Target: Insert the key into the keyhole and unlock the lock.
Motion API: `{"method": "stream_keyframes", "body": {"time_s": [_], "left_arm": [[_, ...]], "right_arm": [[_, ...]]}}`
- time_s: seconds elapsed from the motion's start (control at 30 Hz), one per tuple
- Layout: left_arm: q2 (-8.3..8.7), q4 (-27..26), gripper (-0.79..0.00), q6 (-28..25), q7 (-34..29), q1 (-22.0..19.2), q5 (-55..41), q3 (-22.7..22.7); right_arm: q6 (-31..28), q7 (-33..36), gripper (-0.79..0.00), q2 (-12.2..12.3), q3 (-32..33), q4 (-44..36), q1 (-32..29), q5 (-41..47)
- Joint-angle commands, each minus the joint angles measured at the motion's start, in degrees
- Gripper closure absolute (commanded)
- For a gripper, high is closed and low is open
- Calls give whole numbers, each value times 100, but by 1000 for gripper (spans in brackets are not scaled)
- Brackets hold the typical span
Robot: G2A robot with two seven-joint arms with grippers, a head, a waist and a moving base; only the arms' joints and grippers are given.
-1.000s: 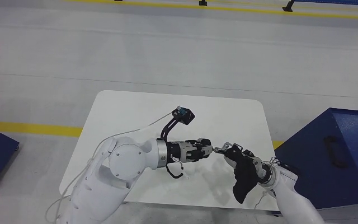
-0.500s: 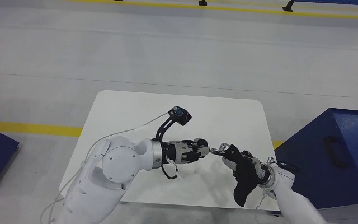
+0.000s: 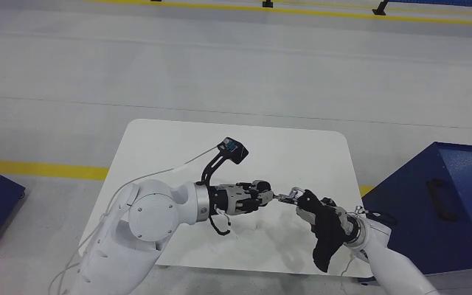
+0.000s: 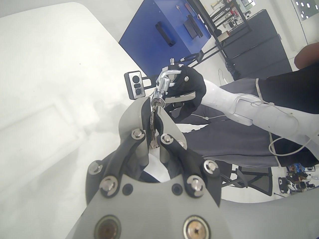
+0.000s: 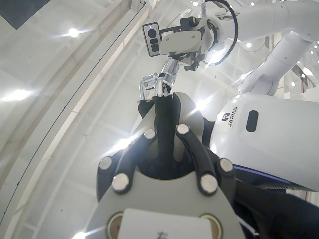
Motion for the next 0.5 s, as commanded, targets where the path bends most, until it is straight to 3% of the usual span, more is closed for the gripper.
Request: {"method": "stream_keyframes", "body": {"time_s": [0.0, 0.47], "left_arm": [[8, 0, 0, -23, 16, 0, 33, -3], [86, -72, 0, -596, -245, -30, 196, 80]], "right_arm": [[27, -26, 0, 31, -70, -24, 17, 95], [325, -323, 0, 364, -674, -325, 170, 1131]]}}
